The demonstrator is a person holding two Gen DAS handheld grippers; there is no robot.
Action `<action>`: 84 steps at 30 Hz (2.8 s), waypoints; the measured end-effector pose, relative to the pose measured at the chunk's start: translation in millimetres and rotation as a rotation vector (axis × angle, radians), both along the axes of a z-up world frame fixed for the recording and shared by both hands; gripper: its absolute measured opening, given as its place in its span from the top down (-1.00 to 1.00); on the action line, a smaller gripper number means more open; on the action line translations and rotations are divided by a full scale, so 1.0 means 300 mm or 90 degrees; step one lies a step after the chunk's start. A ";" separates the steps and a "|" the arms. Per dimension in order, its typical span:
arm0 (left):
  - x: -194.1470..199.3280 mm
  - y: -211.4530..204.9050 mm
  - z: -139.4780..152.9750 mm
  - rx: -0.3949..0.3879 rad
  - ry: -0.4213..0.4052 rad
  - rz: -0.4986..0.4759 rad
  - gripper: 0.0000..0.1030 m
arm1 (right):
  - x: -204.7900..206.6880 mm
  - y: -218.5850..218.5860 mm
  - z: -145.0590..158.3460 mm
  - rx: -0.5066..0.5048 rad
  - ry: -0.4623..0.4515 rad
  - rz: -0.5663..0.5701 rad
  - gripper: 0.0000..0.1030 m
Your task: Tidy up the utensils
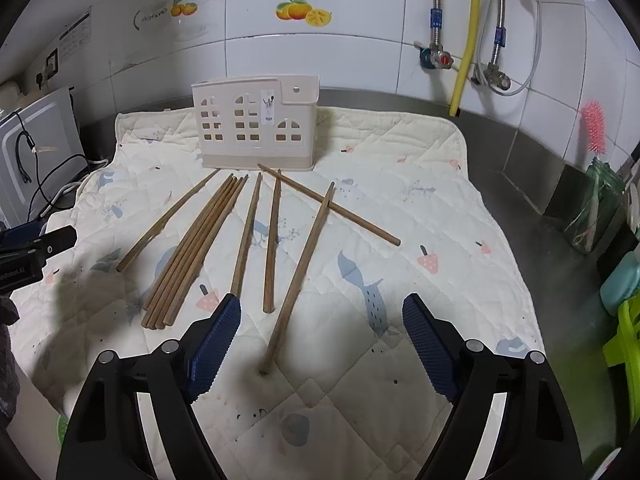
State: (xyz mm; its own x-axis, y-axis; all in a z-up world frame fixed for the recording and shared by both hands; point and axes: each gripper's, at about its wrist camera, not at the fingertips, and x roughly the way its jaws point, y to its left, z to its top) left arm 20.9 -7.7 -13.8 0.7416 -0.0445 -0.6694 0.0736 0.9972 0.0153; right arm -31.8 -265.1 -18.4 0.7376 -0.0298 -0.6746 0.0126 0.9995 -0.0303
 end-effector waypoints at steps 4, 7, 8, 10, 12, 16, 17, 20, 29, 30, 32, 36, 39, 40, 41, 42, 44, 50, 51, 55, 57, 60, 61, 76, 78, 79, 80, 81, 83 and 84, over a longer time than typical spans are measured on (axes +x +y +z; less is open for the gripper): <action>0.028 -0.013 0.002 -0.001 0.005 -0.012 -0.72 | 0.019 -0.005 -0.005 -0.007 0.007 0.009 -0.55; 0.046 -0.023 0.004 0.006 0.004 -0.017 -0.69 | 0.038 -0.027 -0.005 -0.002 0.010 0.015 -0.53; 0.052 -0.024 0.005 0.008 0.004 -0.020 -0.67 | 0.045 -0.037 -0.006 0.003 0.012 0.017 -0.52; 0.066 -0.026 0.007 0.010 0.002 -0.021 -0.60 | 0.066 -0.061 -0.007 0.008 0.016 0.022 -0.44; 0.084 -0.024 0.005 0.007 0.008 -0.025 -0.51 | 0.086 -0.080 -0.007 0.008 0.018 0.027 -0.37; 0.110 -0.013 -0.004 -0.003 0.022 -0.029 -0.23 | 0.144 -0.123 -0.011 0.012 0.025 0.052 -0.21; 0.118 -0.010 -0.009 -0.004 0.025 -0.029 -0.16 | 0.159 -0.132 -0.015 0.012 0.030 0.054 -0.15; 0.132 -0.002 -0.024 -0.002 0.034 -0.025 0.00 | 0.209 -0.163 -0.033 0.028 0.055 0.058 0.05; 0.159 0.006 -0.076 -0.004 0.064 -0.034 0.41 | 0.178 -0.074 -0.082 0.065 0.071 0.069 0.31; 0.161 0.005 -0.080 -0.003 0.066 -0.036 0.42 | 0.172 -0.058 -0.087 0.067 0.071 0.067 0.36; 0.164 0.005 -0.085 -0.006 0.068 -0.041 0.46 | 0.166 -0.037 -0.096 0.064 0.074 0.059 0.42; 0.165 0.005 -0.091 -0.015 0.073 -0.052 0.47 | 0.154 -0.010 -0.111 0.089 0.081 0.054 0.59; 0.166 0.003 -0.100 -0.021 0.078 -0.060 0.50 | 0.154 0.010 -0.129 0.089 0.091 0.048 0.75; 0.166 0.003 -0.103 -0.023 0.081 -0.064 0.51 | 0.154 0.018 -0.139 0.083 0.097 0.041 0.78; 0.167 0.002 -0.104 -0.024 0.082 -0.067 0.52 | 0.152 0.019 -0.143 0.082 0.097 0.038 0.81; 0.168 0.002 -0.106 -0.026 0.083 -0.071 0.53 | 0.149 0.021 -0.147 0.082 0.096 0.035 0.83; 0.172 0.000 -0.110 -0.035 0.088 -0.080 0.54 | 0.145 0.029 -0.154 0.080 0.095 0.030 0.83; 0.194 -0.036 -0.137 -0.046 0.111 -0.111 0.54 | 0.145 0.048 -0.172 0.057 0.094 0.020 0.81; 0.203 -0.040 -0.145 -0.048 0.118 -0.112 0.54 | 0.144 0.048 -0.172 0.058 0.093 0.020 0.81; 0.239 -0.065 -0.173 -0.057 0.139 -0.120 0.54 | 0.144 0.034 -0.166 0.065 0.090 0.015 0.84; 0.246 -0.073 -0.176 -0.060 0.142 -0.122 0.54 | 0.141 0.026 -0.164 0.069 0.087 0.014 0.85; 0.256 -0.084 -0.176 -0.060 0.146 -0.120 0.54 | 0.131 0.010 -0.158 0.071 0.082 0.009 0.87; 0.257 -0.086 -0.173 -0.064 0.146 -0.120 0.54 | 0.127 0.006 -0.157 0.071 0.080 0.008 0.87; 0.269 -0.116 -0.207 -0.057 0.157 -0.107 0.69 | 0.090 -0.041 -0.113 0.065 0.046 0.002 0.87; 0.269 -0.114 -0.206 -0.050 0.154 -0.103 0.88 | 0.087 -0.043 -0.102 0.065 0.039 0.002 0.87; 0.269 -0.111 -0.202 -0.053 0.154 -0.102 0.88 | 0.086 -0.043 -0.091 0.064 0.033 0.002 0.87; 0.267 -0.105 -0.195 -0.058 0.151 -0.099 0.88 | 0.085 -0.043 -0.083 0.064 0.029 0.002 0.87; 0.263 -0.099 -0.184 -0.063 0.146 -0.098 0.88 | 0.084 -0.043 -0.074 0.062 0.024 0.003 0.87; 0.252 -0.092 -0.156 -0.069 0.134 -0.099 0.88 | 0.084 -0.042 -0.044 0.055 0.010 0.005 0.87; 0.247 -0.090 -0.140 -0.068 0.127 -0.099 0.88 | 0.086 -0.041 -0.025 0.052 0.002 0.008 0.87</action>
State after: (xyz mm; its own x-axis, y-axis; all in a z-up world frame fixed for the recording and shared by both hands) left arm 95.0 -34.6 -55.9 0.5739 -0.2251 -0.7874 0.2166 0.9690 -0.1191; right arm -6.2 -277.5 -25.9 0.7356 0.0338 -0.6765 0.0007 0.9987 0.0506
